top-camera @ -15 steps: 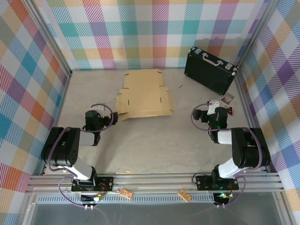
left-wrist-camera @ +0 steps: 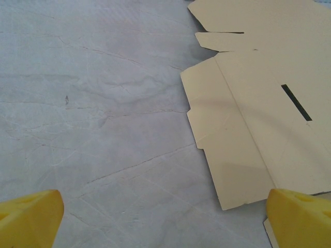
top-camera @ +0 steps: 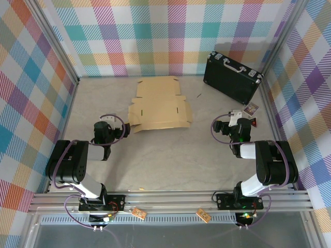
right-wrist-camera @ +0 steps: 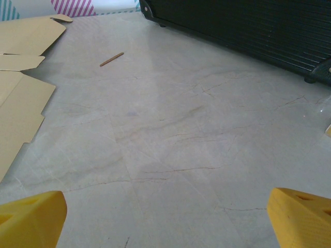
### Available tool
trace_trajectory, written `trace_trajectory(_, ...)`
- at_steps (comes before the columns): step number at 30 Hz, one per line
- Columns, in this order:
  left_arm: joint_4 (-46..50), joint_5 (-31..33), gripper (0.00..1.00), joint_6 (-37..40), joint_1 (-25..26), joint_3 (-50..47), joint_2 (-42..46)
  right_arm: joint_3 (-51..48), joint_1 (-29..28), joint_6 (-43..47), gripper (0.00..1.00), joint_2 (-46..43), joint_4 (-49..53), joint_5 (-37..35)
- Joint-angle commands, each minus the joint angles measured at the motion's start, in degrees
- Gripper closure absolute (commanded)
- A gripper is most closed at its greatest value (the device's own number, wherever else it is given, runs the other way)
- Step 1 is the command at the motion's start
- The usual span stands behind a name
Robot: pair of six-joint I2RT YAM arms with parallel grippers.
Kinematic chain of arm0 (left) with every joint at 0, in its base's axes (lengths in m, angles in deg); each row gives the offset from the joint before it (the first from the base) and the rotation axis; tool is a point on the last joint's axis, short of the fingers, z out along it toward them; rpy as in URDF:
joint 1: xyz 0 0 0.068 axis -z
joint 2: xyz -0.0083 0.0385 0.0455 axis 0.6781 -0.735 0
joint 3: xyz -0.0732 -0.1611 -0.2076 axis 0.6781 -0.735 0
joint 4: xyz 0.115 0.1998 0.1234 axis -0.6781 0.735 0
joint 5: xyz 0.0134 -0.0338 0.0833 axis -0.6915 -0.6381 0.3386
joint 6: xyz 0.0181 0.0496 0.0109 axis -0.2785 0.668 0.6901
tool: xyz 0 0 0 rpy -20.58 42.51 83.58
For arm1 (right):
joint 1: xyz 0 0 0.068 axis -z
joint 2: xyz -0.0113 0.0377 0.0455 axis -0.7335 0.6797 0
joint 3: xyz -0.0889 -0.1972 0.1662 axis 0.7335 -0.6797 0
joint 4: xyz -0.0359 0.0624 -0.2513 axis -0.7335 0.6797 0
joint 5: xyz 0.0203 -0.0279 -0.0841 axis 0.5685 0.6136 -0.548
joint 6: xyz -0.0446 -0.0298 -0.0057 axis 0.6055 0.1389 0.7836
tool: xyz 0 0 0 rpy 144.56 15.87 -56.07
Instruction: Fold the paper box
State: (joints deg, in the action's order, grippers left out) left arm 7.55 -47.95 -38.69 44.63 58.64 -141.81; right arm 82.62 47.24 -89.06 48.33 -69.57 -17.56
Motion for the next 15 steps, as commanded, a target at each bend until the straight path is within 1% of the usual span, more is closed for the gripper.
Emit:
trace_trajectory(1, -2.52, -1.29, 0.00, 0.69, -0.69, 1.07, -0.58, 1.08, 0.47, 0.41, 0.01, 0.72, -2.12, 1.12)
trace_trajectory(15, -2.43, -1.11, 0.00, 0.73, -0.62, 1.17, -0.58, 1.07, 0.48, 0.38, 0.01, 0.80, -2.05, 1.11)
